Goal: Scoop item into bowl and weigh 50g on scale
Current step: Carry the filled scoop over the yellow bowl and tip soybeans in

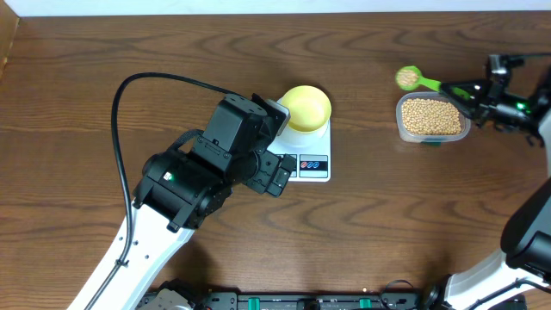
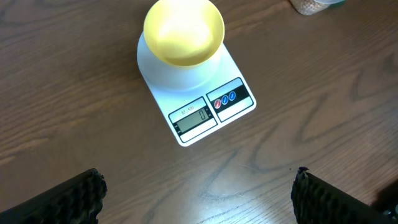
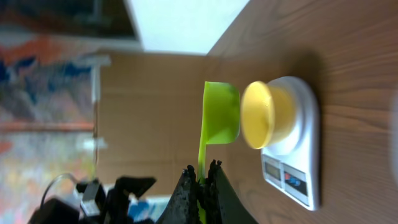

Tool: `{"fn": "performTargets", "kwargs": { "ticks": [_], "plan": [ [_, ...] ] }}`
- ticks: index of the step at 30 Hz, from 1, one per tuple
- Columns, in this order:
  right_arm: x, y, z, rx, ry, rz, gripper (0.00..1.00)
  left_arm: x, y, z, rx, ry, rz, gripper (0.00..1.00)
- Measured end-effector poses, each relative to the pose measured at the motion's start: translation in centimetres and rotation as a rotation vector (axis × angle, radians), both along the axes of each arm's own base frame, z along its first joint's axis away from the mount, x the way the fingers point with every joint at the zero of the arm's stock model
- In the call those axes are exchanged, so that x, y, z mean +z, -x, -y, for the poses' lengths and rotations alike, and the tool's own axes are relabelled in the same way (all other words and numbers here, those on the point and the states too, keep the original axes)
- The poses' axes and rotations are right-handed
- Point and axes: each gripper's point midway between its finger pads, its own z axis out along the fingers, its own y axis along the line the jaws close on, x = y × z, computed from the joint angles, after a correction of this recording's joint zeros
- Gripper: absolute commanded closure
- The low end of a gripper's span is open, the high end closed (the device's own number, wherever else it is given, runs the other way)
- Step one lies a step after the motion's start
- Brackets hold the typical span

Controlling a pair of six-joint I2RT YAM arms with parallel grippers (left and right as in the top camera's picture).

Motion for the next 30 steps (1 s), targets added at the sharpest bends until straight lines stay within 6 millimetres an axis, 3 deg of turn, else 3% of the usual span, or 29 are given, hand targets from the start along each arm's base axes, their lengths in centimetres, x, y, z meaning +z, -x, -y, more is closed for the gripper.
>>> {"fn": "performTargets", "kwargs": {
  "ticks": [12,17,30],
  "plan": [
    [2.2,-1.7,-11.4,0.279,0.023,0.203,0.99,0.0,0.0,0.0,0.000,0.000,0.000,0.02],
    [2.9,-2.1,-14.0,0.315,0.029,0.221,0.99,0.0,0.0,0.0,0.000,0.001,0.001,0.02],
    [1.5,-2.3,-17.8,0.309,0.099,0.158,0.99,0.0,0.0,0.0,0.000,0.001,0.001,0.02]
  ]
}}
